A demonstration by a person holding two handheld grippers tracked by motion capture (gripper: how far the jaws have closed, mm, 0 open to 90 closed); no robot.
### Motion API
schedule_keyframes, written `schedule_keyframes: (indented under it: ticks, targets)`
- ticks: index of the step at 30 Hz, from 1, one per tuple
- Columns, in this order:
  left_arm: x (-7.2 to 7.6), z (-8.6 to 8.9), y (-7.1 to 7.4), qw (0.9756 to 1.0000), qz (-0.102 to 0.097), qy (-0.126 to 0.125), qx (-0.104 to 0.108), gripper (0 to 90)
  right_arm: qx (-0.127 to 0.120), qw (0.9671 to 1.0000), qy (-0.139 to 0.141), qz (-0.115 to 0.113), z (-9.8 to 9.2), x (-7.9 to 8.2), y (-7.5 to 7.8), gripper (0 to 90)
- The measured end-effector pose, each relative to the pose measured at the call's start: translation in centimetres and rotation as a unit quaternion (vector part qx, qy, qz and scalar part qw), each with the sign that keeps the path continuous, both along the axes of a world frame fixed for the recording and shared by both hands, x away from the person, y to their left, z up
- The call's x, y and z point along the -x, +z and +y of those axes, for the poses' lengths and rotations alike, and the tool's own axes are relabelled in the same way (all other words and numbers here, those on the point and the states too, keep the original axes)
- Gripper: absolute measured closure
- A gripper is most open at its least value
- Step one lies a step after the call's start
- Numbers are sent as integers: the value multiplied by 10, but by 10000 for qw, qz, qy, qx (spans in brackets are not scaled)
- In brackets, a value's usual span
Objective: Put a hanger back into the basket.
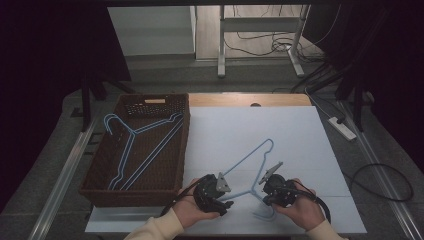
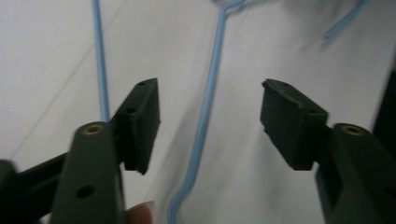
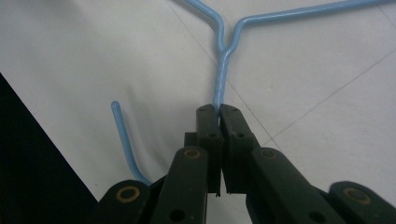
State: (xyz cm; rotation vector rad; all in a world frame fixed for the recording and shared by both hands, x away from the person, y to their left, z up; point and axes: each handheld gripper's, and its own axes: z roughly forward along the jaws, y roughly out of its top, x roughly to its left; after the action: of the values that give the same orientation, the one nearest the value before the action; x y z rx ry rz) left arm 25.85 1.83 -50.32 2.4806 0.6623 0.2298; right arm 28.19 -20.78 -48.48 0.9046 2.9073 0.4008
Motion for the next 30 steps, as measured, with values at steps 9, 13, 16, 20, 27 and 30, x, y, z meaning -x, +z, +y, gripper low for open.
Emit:
schedule_keyframes:
  ticks: [9, 13, 16, 20, 27, 30]
  targets:
    - [-10, -5, -12, 9997, 151, -76, -160, 494, 3, 10000, 11, -12, 1, 0, 4, 880]
    - [-12, -4, -13, 9995, 287, -128, -48, 615, -10, 10000, 17, -46, 2, 1, 7, 880]
    - [-12, -4, -13, 9993, 344, -166, -26, 710, -22, 10000, 25, -69, 2, 1, 9, 880]
    - [-14, -2, -13, 9991, 387, -151, -9, 808, -47, 9999, 27, -98, 2, 2, 12, 880]
    - [-12, -3, -11, 9991, 344, -263, 0, 851, -119, 9997, -29, -211, -1, 2, 17, 877]
    - [-9, -3, -9, 9992, 254, -315, 51, 871, -252, 9990, -99, -356, -6, 1, 20, 872]
